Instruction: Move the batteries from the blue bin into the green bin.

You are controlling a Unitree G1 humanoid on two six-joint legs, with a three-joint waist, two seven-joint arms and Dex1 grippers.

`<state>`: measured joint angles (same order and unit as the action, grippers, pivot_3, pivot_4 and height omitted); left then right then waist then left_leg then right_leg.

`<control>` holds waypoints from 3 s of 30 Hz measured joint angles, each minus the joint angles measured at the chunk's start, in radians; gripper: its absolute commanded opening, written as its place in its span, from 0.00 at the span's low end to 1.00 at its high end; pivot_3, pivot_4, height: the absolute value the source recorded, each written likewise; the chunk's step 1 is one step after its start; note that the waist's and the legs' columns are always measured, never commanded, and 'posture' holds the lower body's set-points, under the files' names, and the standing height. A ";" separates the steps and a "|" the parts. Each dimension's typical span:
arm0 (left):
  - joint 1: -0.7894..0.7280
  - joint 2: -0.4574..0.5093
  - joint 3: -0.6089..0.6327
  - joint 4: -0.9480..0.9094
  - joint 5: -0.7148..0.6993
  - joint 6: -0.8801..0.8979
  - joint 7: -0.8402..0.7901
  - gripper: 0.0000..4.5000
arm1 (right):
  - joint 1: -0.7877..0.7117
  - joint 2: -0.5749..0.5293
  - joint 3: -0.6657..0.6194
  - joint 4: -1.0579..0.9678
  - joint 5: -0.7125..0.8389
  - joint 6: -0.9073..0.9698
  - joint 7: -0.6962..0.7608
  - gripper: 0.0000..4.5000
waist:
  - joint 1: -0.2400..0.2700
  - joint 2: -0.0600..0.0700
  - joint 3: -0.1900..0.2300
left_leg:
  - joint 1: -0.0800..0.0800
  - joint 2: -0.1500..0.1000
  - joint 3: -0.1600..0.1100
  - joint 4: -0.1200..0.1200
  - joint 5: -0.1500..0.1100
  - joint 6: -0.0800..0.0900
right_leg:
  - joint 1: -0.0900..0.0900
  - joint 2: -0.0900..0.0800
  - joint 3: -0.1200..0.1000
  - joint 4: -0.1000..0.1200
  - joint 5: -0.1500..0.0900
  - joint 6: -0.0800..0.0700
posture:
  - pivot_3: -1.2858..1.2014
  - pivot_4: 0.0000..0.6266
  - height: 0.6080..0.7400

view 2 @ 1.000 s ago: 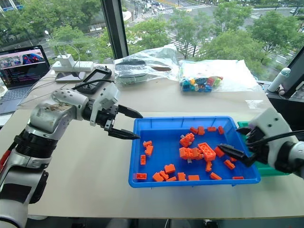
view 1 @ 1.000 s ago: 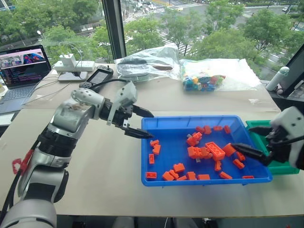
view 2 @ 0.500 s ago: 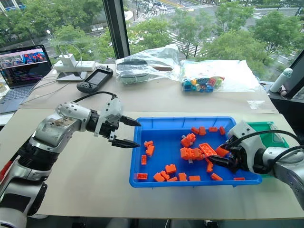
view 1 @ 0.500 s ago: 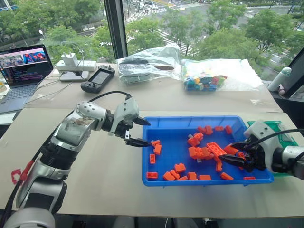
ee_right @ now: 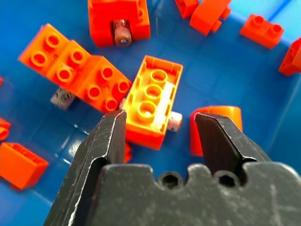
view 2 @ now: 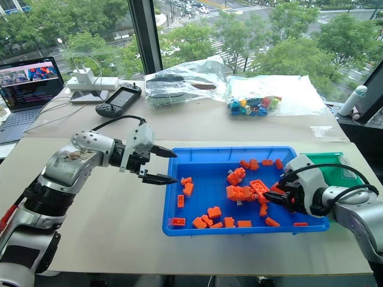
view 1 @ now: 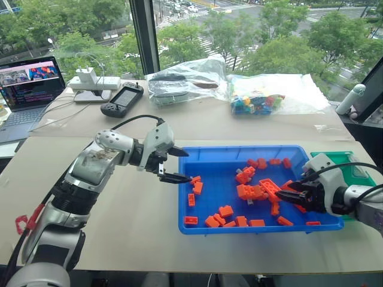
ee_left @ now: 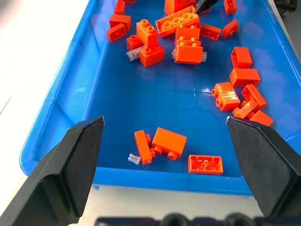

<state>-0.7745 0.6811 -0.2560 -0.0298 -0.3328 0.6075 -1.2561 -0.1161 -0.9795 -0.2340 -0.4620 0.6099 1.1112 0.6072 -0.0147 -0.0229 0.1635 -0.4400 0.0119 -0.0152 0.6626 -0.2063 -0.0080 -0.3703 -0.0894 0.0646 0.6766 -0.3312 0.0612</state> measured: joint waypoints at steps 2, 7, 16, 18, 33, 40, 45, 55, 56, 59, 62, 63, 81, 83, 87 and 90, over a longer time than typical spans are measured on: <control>0.000 0.000 0.000 0.002 0.001 -0.021 -0.002 1.00 | -0.007 0.008 0.009 -0.001 0.001 0.012 -0.003 0.61 | 0.000 0.000 0.000 | 0.000 0.000 0.000 0.000 0.000 0.000 | 0.000 0.000 0.000 0.002 0.000 0.000 | 0.52 0.24 0.94; 0.001 -0.006 0.005 -0.002 -0.005 -0.040 -0.004 1.00 | -0.009 0.032 0.038 -0.005 -0.002 0.046 -0.026 0.61 | 0.000 0.000 0.000 | 0.000 0.000 0.000 0.000 0.000 0.000 | 0.000 0.000 0.000 0.002 0.000 0.000 | 0.52 0.24 0.94; 0.001 -0.009 0.016 -0.003 -0.010 -0.038 0.002 1.00 | -0.031 0.066 0.058 0.017 -0.018 0.057 -0.066 0.45 | -0.001 0.000 0.000 | 0.000 0.000 0.000 0.000 0.000 0.000 | 0.000 0.000 0.000 0.002 0.000 0.000 | 0.52 0.24 0.94; 0.001 -0.010 0.017 -0.003 -0.010 -0.038 0.003 1.00 | -0.052 0.066 0.055 0.022 -0.018 0.057 -0.068 0.32 | -0.001 0.000 0.000 | 0.000 0.000 0.000 0.000 0.000 0.000 | 0.000 0.000 0.000 0.002 0.000 0.000 | 0.52 0.24 0.94; 0.002 -0.021 0.023 -0.023 -0.023 -0.021 0.022 1.00 | -0.234 -0.009 0.070 0.145 -0.169 -0.025 -0.136 0.32 | -0.002 0.000 0.000 | 0.000 0.000 0.001 0.000 0.000 0.000 | -0.001 -0.001 0.000 0.002 0.000 0.000 | 0.52 0.24 0.94; 0.003 -0.019 0.031 -0.034 -0.023 -0.016 0.033 1.00 | -0.250 0.056 0.082 0.243 -0.217 -0.084 -0.147 0.55 | -0.004 0.000 0.000 | 0.000 0.000 0.001 0.000 0.000 0.000 | -0.001 0.000 0.000 0.003 0.000 0.000 | 0.52 0.24 0.94; 0.003 -0.020 0.038 -0.041 -0.024 0.008 0.045 1.00 | -0.250 0.084 0.092 0.266 -0.236 -0.127 -0.132 0.91 | -0.004 0.000 0.000 | 0.000 0.000 0.000 0.000 0.000 0.000 | -0.001 0.000 0.000 0.003 0.000 0.000 | 0.52 0.24 0.94; 0.002 -0.036 0.039 -0.039 -0.029 0.008 0.046 1.00 | -0.183 -0.015 0.080 0.132 -0.202 -0.191 0.034 1.00 | -0.001 0.000 0.000 | 0.000 0.000 0.000 0.000 0.000 0.000 | -0.001 -0.001 0.000 0.003 0.000 0.000 | 0.52 0.24 0.94; 0.002 -0.044 0.039 -0.038 -0.028 0.006 0.048 1.00 | -0.163 -0.052 0.080 0.090 -0.193 -0.213 0.086 1.00 | -0.001 0.000 0.000 | 0.000 0.000 0.000 0.000 0.000 0.000 | -0.001 0.000 0.000 0.003 0.000 0.000 | 0.52 0.24 0.94; -0.003 -0.072 0.039 -0.035 -0.028 0.007 0.059 1.00 | -0.132 -0.141 0.081 -0.008 -0.168 -0.255 0.210 1.00 | 0.000 0.000 0.000 | 0.000 0.000 0.000 0.001 0.000 0.000 | 0.000 0.000 0.000 0.002 0.000 0.000 | 0.52 0.24 0.94; -0.006 -0.083 0.040 -0.038 -0.039 0.011 0.060 1.00 | -0.091 -0.196 0.096 -0.017 -0.167 -0.263 0.283 1.00 | 0.000 0.000 0.000 | 0.000 0.000 0.000 0.002 0.000 0.000 | 0.000 0.000 0.000 0.002 0.000 0.000 | 0.52 0.24 0.94; -0.006 -0.082 0.040 -0.038 -0.041 0.011 0.058 1.00 | -0.082 -0.210 0.114 -0.015 -0.171 -0.275 0.311 1.00 | -0.002 0.000 0.000 | 0.000 0.000 0.000 0.002 0.000 0.000 | 0.000 0.000 0.000 0.002 0.000 0.000 | 0.52 0.24 0.94; 0.010 -0.072 0.043 -0.070 -0.061 0.028 0.066 1.00 | -0.465 -0.187 0.506 0.522 -0.593 -1.027 0.751 1.00 | -0.008 0.000 0.000 | 0.000 0.001 0.000 0.003 0.000 0.000 | -0.001 0.000 0.000 0.002 0.000 0.000 | 0.52 0.24 0.94; 0.020 -0.069 0.044 -0.085 -0.062 0.035 0.071 1.00 | -0.487 -0.143 0.533 0.562 -0.607 -1.058 0.778 1.00 | -0.009 0.000 0.000 | 0.000 0.001 0.000 0.004 0.000 0.000 | -0.001 0.000 0.000 0.002 0.000 0.000 | 0.52 0.24 0.94; 0.039 -0.056 0.047 -0.105 -0.066 0.053 0.083 1.00 | -0.499 -0.079 0.560 0.630 -0.634 -1.096 0.797 1.00 | -0.007 0.000 0.000 | 0.000 0.001 0.000 0.004 0.000 0.000 | -0.001 0.000 0.000 0.002 0.000 0.000 | 0.52 0.24 0.94; 0.042 -0.054 0.052 -0.121 -0.069 0.057 0.088 1.00 | -0.521 -0.050 0.570 0.679 -0.663 -1.134 0.802 0.94 | -0.006 0.000 0.000 | 0.000 0.001 0.000 0.004 0.000 0.000 | -0.001 0.000 0.000 0.002 0.000 0.000 | 0.52 0.24 0.94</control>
<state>-0.7329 0.6276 -0.2044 -0.1509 -0.4017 0.6644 -1.1680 -0.6375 -1.0299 0.3356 0.2170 -0.0535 -0.0232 1.4094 -0.0203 -0.0226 0.1635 -0.4401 0.0125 -0.0151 0.6669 -0.2062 -0.0083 -0.3714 -0.0896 0.0644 0.6788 -0.3312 0.0612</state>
